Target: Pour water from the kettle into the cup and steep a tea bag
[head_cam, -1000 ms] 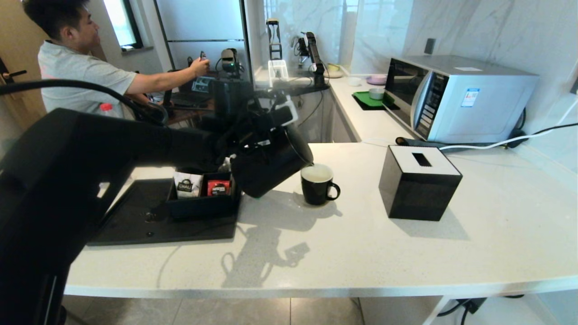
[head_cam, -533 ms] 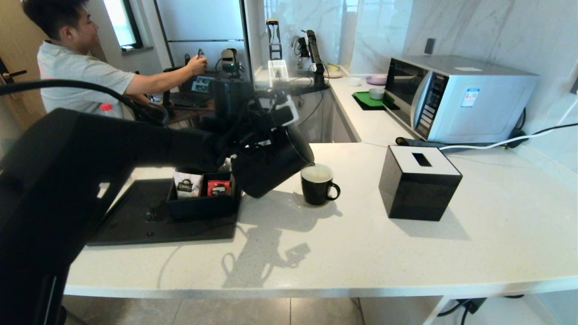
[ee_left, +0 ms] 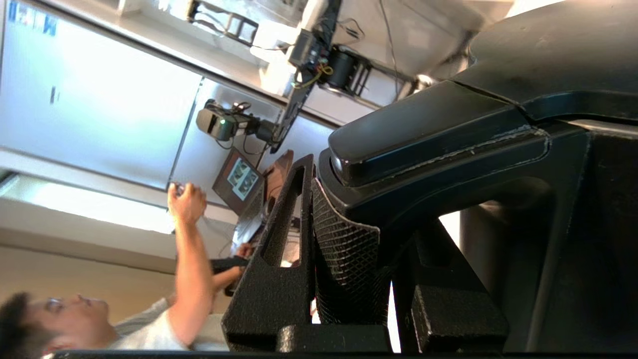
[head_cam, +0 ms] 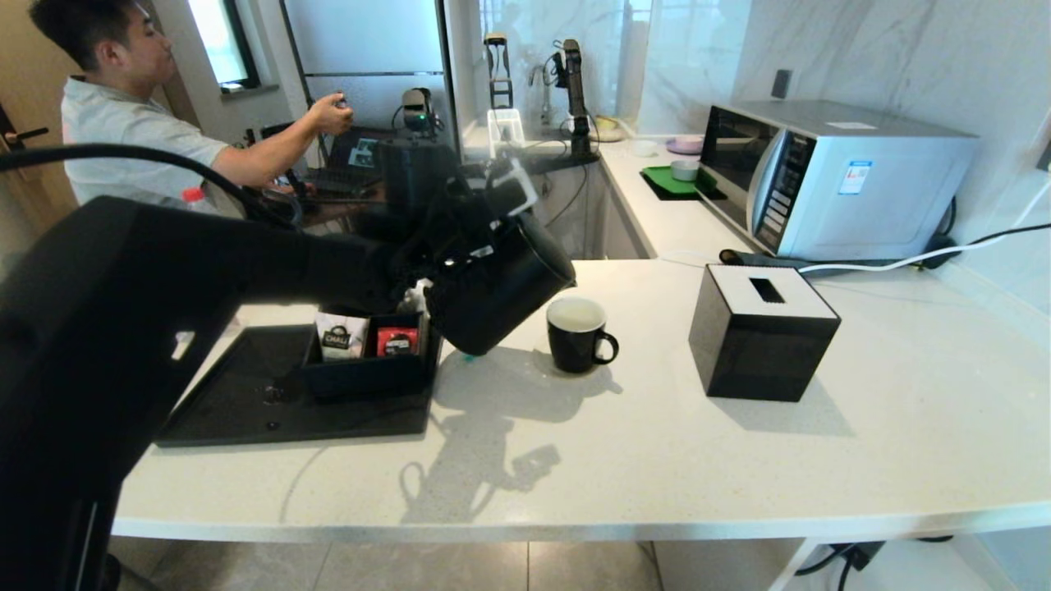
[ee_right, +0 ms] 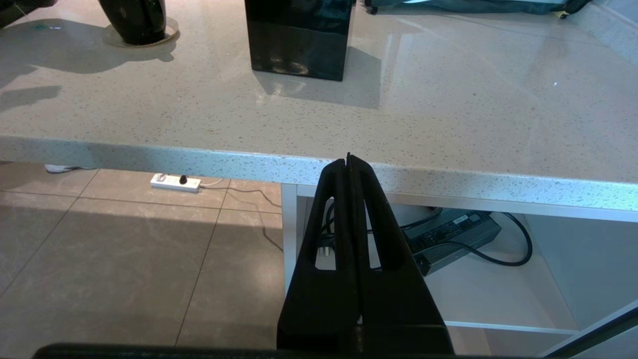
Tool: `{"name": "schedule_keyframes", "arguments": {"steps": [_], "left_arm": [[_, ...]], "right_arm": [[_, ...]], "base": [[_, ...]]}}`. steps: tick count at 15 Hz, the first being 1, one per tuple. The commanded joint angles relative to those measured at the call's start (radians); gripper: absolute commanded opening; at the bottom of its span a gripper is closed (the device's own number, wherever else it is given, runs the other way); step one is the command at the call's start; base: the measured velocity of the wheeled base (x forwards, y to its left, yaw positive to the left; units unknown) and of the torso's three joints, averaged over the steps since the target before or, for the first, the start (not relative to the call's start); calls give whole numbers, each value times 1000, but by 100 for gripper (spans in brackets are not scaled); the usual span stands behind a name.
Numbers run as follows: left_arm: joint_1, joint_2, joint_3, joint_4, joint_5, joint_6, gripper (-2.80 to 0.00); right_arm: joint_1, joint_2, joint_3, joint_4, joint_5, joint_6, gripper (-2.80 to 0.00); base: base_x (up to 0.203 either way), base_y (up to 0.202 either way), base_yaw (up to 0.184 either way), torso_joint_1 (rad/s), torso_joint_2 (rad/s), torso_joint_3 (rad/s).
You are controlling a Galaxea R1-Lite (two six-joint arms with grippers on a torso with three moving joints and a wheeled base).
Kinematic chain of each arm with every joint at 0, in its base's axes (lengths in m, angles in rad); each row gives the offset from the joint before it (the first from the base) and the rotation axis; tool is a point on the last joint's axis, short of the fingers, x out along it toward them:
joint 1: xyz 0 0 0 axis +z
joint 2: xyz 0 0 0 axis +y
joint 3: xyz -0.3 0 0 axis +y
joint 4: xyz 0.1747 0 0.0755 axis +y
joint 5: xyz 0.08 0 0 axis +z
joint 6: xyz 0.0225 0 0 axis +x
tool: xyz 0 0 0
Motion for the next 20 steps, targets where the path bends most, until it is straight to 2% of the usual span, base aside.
{"name": "schedule_keyframes", "arguments": {"steps": [1, 5, 9, 12, 15, 20], "left_arm": [[7, -8, 20, -15, 1, -20, -280], [20, -57, 140, -83, 5, -121, -280], [40, -106, 276, -262, 8, -233, -280], [62, -148, 332, -383, 24, -324, -280], [98, -214, 389, -440, 67, -361, -280], [167, -333, 513, -588, 157, -462, -280]], "right_arm": [[0, 1, 0, 0, 1, -1, -280], [0, 1, 0, 0, 1, -1, -280], [0, 1, 0, 0, 1, -1, -280], [0, 1, 0, 0, 1, -1, -280], [0, 1, 0, 0, 1, -1, -280], [0, 1, 0, 0, 1, -1, -280]], "base": [[0, 0, 0, 0, 0, 0], [0, 0, 0, 0, 0, 0], [0, 0, 0, 0, 0, 0], [0, 0, 0, 0, 0, 0], [0, 0, 0, 0, 0, 0], [0, 0, 0, 0, 0, 0]]}}
